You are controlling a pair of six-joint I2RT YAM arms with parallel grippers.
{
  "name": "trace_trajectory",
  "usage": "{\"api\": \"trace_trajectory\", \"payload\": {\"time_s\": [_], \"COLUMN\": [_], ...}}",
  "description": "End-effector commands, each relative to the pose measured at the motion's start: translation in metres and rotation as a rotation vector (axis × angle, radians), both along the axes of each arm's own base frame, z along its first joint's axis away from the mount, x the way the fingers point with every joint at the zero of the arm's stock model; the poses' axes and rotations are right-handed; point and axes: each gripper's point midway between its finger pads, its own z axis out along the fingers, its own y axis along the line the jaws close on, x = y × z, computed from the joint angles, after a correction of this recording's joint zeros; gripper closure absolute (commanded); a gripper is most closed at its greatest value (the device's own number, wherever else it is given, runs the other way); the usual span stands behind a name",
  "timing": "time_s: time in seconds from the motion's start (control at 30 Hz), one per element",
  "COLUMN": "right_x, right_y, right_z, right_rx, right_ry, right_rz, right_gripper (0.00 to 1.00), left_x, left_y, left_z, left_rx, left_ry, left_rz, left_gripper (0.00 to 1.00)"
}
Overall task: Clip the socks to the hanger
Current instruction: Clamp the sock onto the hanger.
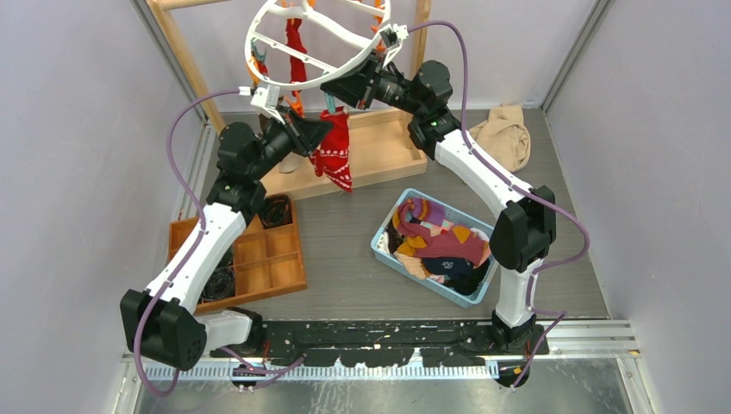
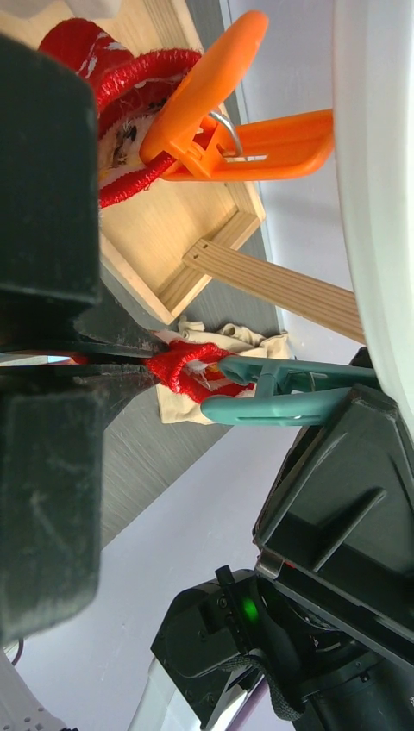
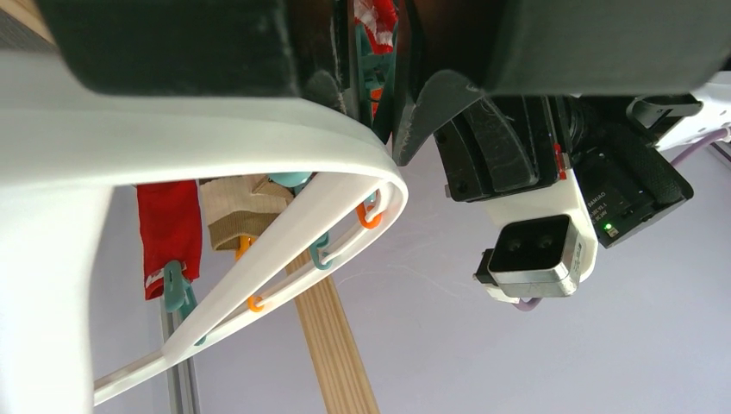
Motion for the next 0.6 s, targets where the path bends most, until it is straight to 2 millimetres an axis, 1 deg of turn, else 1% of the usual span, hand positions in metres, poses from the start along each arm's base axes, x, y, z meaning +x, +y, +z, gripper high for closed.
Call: {"api": "trace_trajectory", "payload": {"time_s": [0.0,0.33,0.57], "right_x": [-0.014,-0.016,-0.018], "right_y": [-0.001,-0.001,-0.001], "right_z": [0.021,0.019,0.019], "right_rx": [0.016,0.012,0.011], "right_ry": [-0.059,-0.069,-0.076], "right_rz": [0.029,0.033,0.041], "right_gripper": [0.98,0.98,0.98], "left_x": [0.0,0.002,0.005], "left_y": [0.004,0.013,0.018], "left_z": [0.039,0.048,0.048], "left_rx": [-0.04,-0.105,-0.144], "left_ry": [-0.104,-0.121,-0.104], "left_rz": [0.012,0.026,0.04], "left_gripper": [1.0,1.0,1.0]}}
